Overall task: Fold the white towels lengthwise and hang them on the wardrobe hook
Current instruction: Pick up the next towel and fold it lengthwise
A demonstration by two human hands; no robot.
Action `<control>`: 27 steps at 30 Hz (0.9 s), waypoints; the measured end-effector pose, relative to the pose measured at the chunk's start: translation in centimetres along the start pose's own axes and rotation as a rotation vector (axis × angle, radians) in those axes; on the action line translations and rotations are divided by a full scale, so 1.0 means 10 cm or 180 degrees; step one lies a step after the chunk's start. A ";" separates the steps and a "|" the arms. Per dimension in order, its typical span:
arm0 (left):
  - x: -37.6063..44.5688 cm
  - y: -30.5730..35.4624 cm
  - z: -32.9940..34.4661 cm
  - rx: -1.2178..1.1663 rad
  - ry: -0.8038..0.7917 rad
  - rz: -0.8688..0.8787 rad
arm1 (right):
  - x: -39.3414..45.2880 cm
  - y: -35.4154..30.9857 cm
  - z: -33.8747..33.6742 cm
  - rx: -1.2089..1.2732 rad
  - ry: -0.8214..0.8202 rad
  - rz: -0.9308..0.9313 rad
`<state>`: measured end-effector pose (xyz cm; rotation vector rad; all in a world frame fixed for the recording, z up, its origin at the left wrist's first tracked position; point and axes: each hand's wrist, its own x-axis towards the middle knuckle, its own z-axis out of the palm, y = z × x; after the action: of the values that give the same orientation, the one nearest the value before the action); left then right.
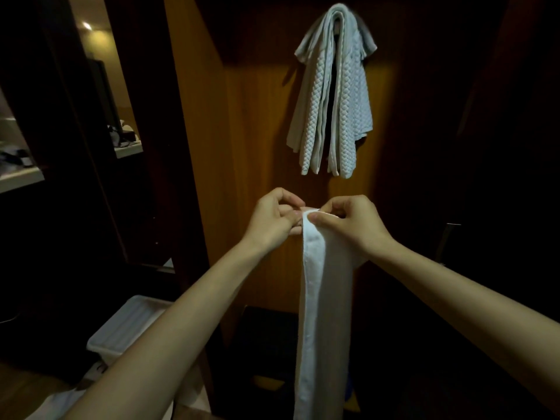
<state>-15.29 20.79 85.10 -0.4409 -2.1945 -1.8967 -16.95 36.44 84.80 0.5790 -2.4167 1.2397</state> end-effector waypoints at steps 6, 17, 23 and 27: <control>0.01 0.01 -0.09 0.0146 -0.0452 -0.0017 | -0.01 -0.01 -0.08 -0.0032 -0.0175 0.0016; 0.04 -0.17 -0.18 0.1119 -0.0595 0.0043 | -0.03 0.06 -0.05 0.0218 -0.1591 0.0710; 0.01 -0.27 -0.37 0.1042 -0.0319 -0.0147 | -0.09 0.18 0.13 -0.1405 -0.2934 0.0615; -0.03 -0.32 -0.51 0.1154 -0.0213 -0.0221 | -0.17 0.21 0.24 -0.3132 -0.2684 -0.0103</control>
<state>-16.38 15.33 82.79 -0.3700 -2.5558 -1.4828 -16.86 35.86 81.19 0.8868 -3.1759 -0.4186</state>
